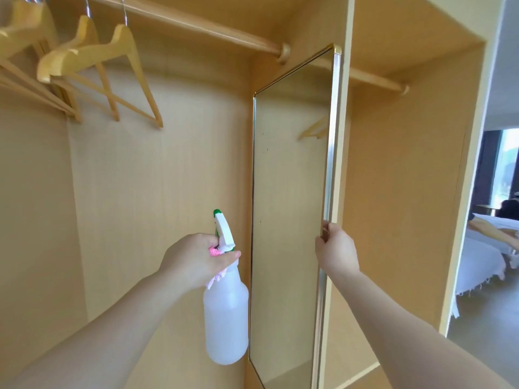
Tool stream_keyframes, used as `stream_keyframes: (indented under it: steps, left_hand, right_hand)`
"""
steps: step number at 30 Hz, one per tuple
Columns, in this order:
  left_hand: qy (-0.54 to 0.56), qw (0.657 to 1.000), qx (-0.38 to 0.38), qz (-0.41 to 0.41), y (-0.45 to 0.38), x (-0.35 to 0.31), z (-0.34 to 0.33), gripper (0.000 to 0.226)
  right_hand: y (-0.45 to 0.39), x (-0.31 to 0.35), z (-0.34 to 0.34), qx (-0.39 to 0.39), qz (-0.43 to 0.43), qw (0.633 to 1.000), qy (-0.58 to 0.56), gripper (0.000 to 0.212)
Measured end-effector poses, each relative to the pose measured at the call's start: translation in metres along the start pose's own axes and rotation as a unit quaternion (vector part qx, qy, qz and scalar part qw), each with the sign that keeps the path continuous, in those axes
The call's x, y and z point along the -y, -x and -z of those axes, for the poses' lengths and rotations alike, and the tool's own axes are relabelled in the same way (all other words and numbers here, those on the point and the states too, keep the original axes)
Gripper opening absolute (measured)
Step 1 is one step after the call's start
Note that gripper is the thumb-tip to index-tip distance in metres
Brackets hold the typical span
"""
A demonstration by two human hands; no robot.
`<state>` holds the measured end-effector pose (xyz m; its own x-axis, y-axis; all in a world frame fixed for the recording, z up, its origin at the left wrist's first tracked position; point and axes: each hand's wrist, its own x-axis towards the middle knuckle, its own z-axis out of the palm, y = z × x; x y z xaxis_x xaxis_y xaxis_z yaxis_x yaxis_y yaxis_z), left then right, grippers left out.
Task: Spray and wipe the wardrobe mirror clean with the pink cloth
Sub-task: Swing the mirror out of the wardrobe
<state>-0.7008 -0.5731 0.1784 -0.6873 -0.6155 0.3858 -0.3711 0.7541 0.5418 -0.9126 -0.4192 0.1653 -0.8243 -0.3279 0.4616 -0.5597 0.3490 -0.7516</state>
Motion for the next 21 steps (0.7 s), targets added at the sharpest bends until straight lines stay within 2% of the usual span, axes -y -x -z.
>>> stream_keyframes:
  steps: [6, 11, 17, 19, 21]
  left_hand:
    - [-0.002, 1.0, -0.018, 0.006, -0.003, -0.013, 0.008, 0.036]
    - [0.01, 1.0, -0.02, 0.004, 0.001, -0.022, 0.011, 0.036]
    - [0.002, 1.0, -0.003, -0.014, 0.008, -0.037, 0.012, 0.039]
    - [-0.006, 1.0, 0.0, -0.017, 0.01, -0.044, 0.011, 0.041]
    - [-0.008, 1.0, 0.004, -0.019, 0.012, -0.051, 0.01, 0.041]
  right_hand:
    - [0.005, -0.007, 0.01, 0.017, 0.011, 1.0, 0.012, 0.036]
    - [0.023, -0.02, 0.034, 0.018, 0.053, 0.998, 0.001, 0.033]
    - [0.046, -0.042, 0.068, -0.014, 0.108, 0.994, -0.012, 0.016]
    - [0.051, -0.049, 0.08, -0.017, 0.115, 0.993, -0.014, 0.004]
    - [0.054, -0.056, 0.091, -0.024, 0.125, 0.992, -0.015, 0.015]
